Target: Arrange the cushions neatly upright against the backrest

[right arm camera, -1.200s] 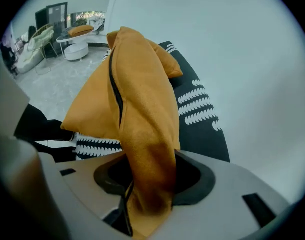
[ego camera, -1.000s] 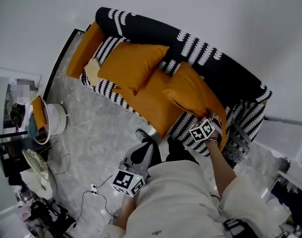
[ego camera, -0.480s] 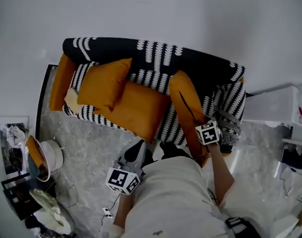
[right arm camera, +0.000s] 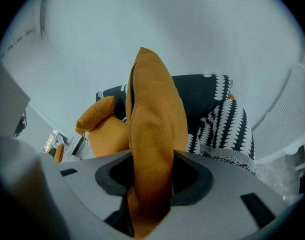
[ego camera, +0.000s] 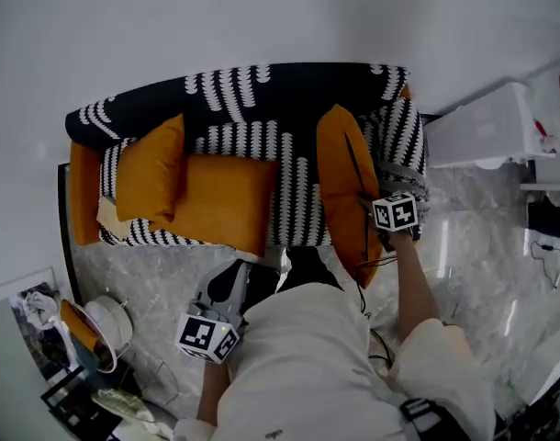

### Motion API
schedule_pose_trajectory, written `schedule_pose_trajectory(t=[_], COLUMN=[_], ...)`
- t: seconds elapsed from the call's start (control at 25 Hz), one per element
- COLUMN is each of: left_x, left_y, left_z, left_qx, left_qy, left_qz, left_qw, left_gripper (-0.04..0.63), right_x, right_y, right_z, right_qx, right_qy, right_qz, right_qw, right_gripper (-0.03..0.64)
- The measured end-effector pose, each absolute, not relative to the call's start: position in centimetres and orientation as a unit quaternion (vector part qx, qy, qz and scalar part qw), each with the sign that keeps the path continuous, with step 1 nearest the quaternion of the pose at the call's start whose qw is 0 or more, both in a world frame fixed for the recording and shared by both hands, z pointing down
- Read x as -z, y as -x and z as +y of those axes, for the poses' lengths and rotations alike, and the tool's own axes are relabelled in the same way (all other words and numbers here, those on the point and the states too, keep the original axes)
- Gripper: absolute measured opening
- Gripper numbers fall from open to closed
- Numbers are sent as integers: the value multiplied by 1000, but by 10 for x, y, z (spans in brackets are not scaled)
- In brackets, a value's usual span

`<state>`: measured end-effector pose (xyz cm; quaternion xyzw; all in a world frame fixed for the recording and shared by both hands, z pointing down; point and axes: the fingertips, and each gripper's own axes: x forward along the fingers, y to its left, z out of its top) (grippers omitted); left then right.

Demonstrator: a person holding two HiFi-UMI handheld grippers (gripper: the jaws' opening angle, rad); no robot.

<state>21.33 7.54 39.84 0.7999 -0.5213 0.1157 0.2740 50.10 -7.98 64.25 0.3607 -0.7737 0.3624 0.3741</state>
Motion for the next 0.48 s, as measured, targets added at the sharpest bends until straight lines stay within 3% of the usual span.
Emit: schedule_pose_trajectory(t=[0.16, 0.48], left_x=[-402, -405], left_y=[-218, -226], left_z=[73, 69], left_qx=[-134, -143], left_qy=[-799, -803], left_qz=[-515, -508], left_qw=[280, 277], left_gripper=[14, 14], right_x=[-659, -673], right_y=[-535, -590], right_z=[-98, -128], right_qx=[-363, -328], right_qy=[-407, -473], right_qz=[-754, -702], right_qw=[365, 420], right_gripper=[197, 230])
